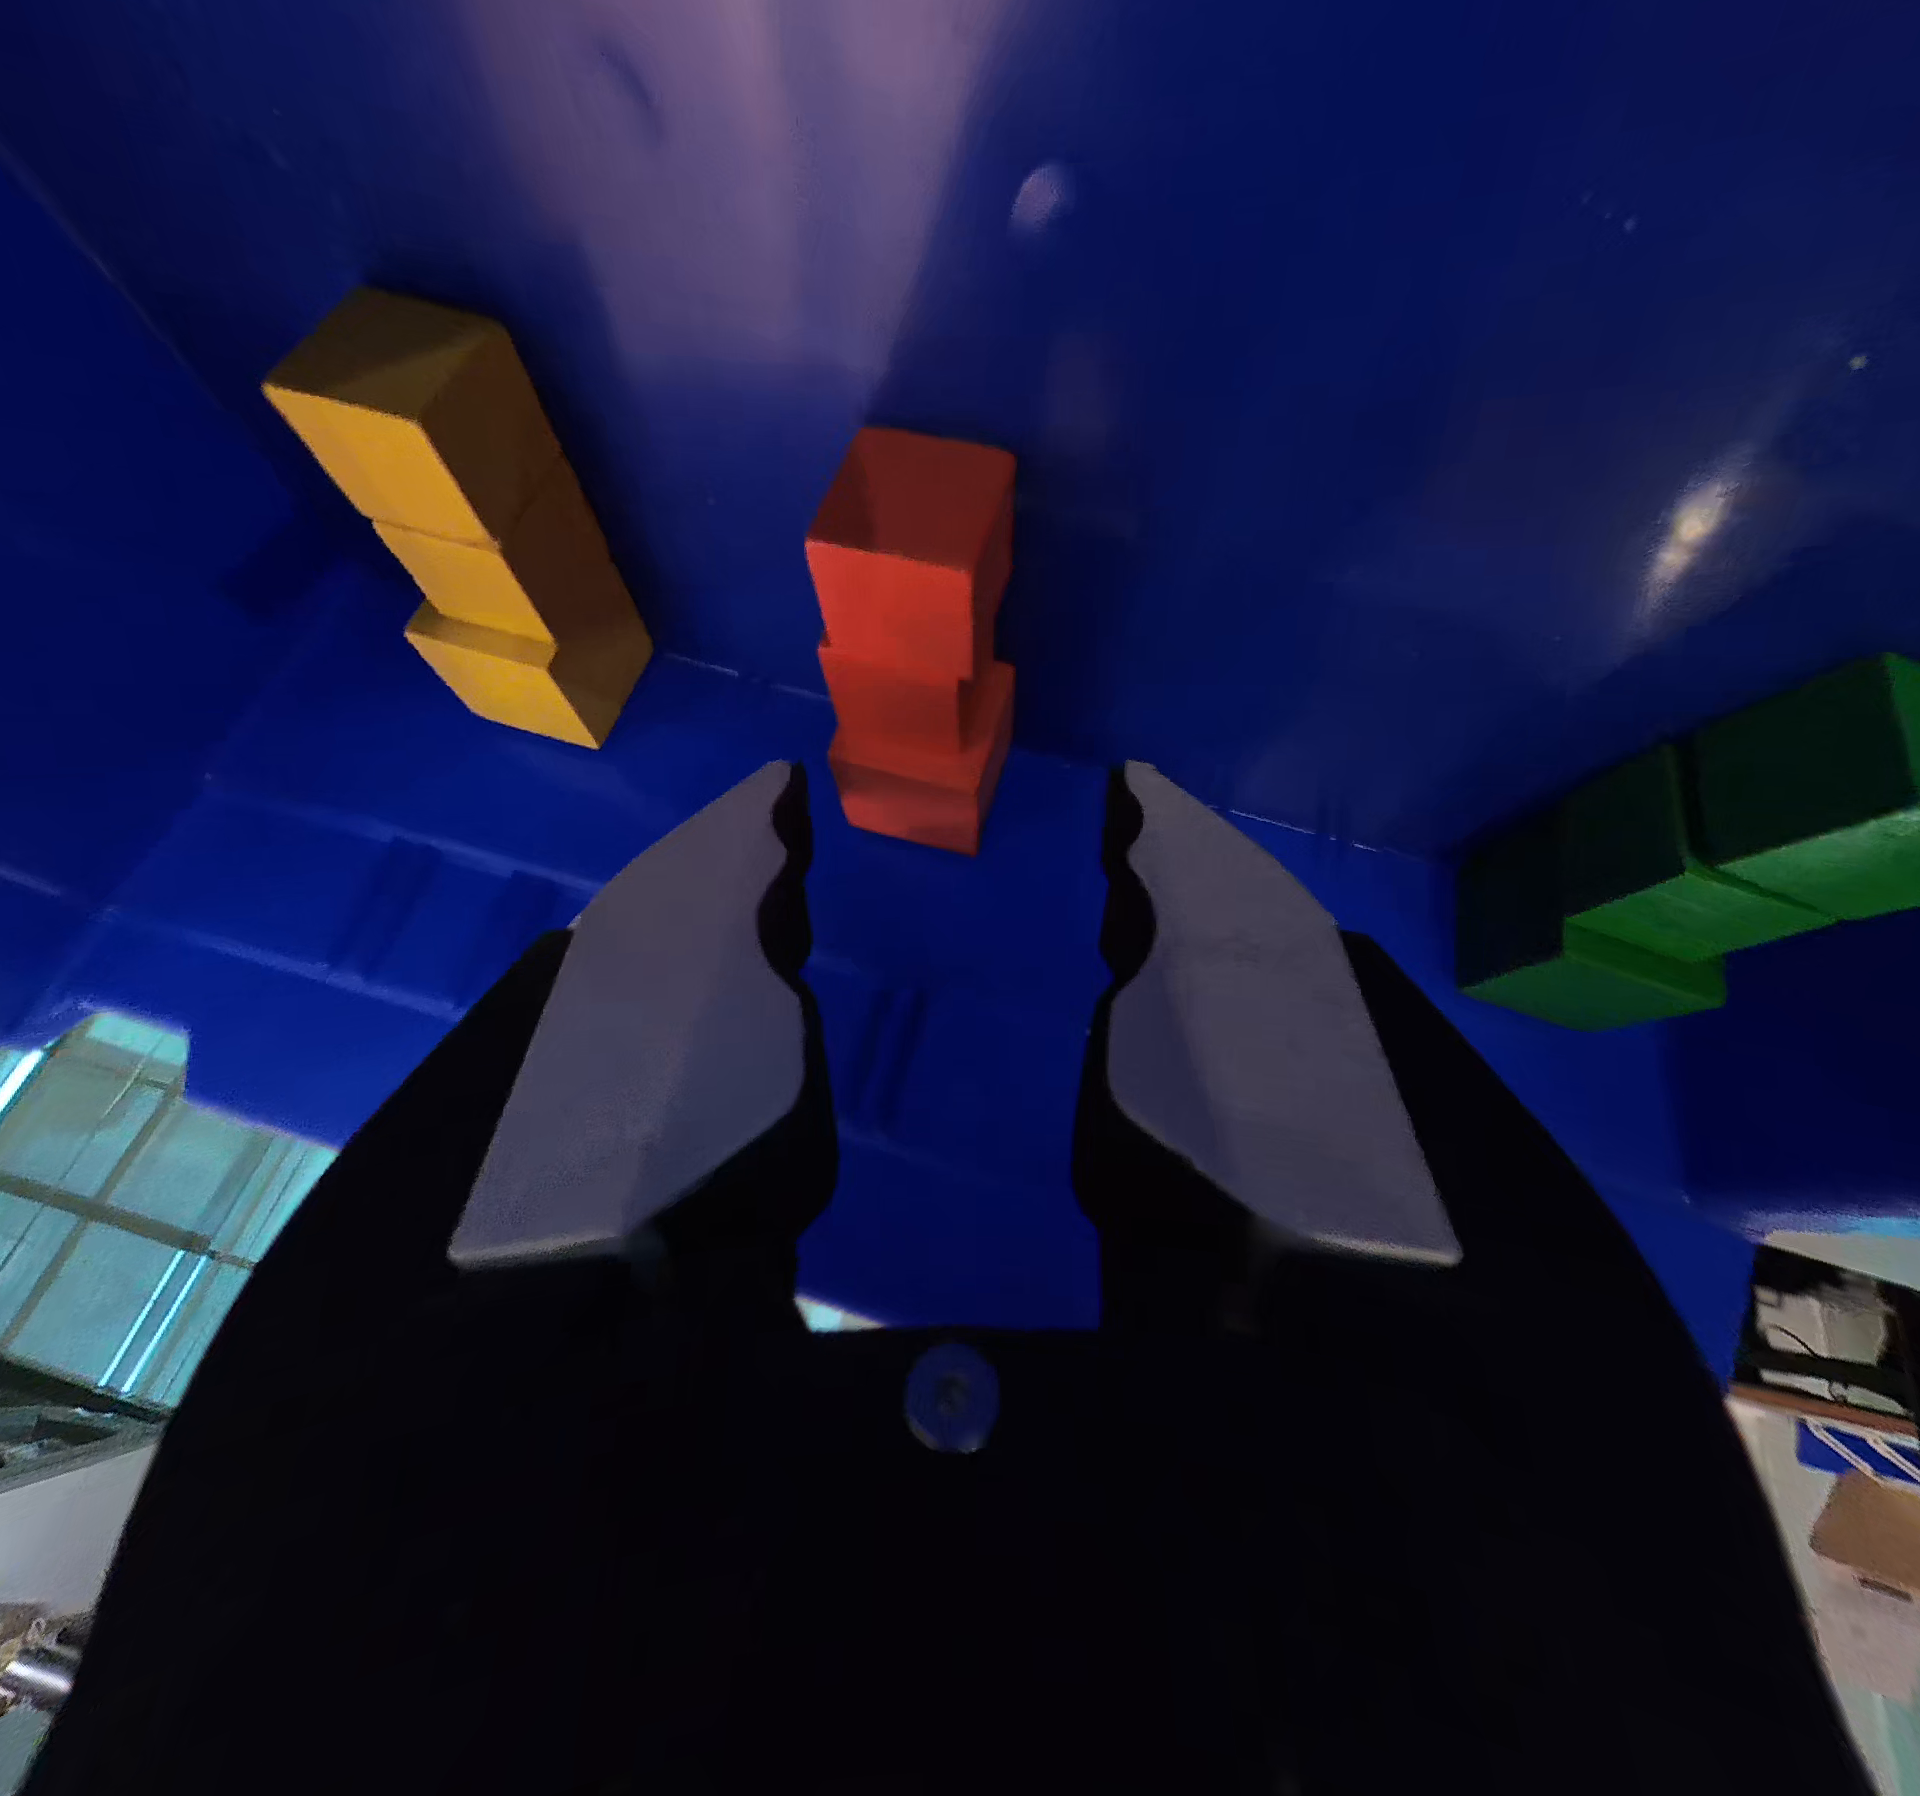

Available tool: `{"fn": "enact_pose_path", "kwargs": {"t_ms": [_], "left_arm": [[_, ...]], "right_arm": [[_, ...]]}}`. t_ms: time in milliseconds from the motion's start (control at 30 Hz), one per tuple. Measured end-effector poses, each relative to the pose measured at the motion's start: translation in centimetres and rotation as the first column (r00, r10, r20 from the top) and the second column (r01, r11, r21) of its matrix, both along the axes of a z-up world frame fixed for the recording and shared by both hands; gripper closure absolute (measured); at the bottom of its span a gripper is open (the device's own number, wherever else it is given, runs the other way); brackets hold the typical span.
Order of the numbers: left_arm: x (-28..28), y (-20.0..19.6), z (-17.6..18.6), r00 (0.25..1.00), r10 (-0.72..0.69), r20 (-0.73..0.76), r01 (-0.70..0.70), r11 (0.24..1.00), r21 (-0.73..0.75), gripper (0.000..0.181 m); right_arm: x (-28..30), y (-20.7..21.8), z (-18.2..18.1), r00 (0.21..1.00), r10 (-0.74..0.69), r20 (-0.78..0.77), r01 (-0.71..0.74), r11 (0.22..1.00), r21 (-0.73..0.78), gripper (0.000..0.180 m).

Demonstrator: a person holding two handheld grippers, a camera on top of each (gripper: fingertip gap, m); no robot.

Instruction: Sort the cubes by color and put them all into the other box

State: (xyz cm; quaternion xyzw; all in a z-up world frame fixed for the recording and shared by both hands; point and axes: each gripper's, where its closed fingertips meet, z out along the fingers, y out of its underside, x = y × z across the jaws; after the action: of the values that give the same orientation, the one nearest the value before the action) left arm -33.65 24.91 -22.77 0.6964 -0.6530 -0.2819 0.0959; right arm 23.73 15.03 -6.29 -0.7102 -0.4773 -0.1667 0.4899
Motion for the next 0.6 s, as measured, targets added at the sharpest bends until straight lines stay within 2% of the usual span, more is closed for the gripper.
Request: {"fn": "enact_pose_path", "kwargs": {"t_ms": [33, 167, 233, 467, 600], "left_arm": [[-0.1, 0.0, -0.2, 1.000, 0.009, -0.009, -0.009, 1.000, -0.009, 0.126], [0.0, -0.1, -0.6, 0.999, 0.036, -0.038, -0.038, 0.999, -0.039, 0.136], [-0.2, 0.1, -0.7, 0.998, 0.033, -0.058, -0.035, 0.999, -0.037, 0.150], [-0.1, -0.2, 0.1, 0.998, 0.016, -0.066, -0.018, 1.000, -0.019, 0.152], [0.8, -0.9, 1.1, 0.999, 0.036, 0.023, -0.036, 0.999, 0.010, 0.152]], "right_arm": [[0.0, 0.0, -0.1, 1.000, 0.001, 0.001, -0.001, 1.000, -0.002, 0.145], [-0.2, 0.0, -0.2, 1.000, 0.005, 0.006, -0.005, 1.000, -0.004, 0.146], [-0.3, 0.0, -0.2, 1.000, 0.008, 0.008, -0.008, 1.000, -0.003, 0.146], [-0.5, -0.1, 0.0, 1.000, 0.016, 0.005, -0.016, 1.000, 0.001, 0.146], [-0.9, -0.3, 0.3, 1.000, 0.025, 0.003, -0.025, 1.000, 0.009, 0.146]]}}
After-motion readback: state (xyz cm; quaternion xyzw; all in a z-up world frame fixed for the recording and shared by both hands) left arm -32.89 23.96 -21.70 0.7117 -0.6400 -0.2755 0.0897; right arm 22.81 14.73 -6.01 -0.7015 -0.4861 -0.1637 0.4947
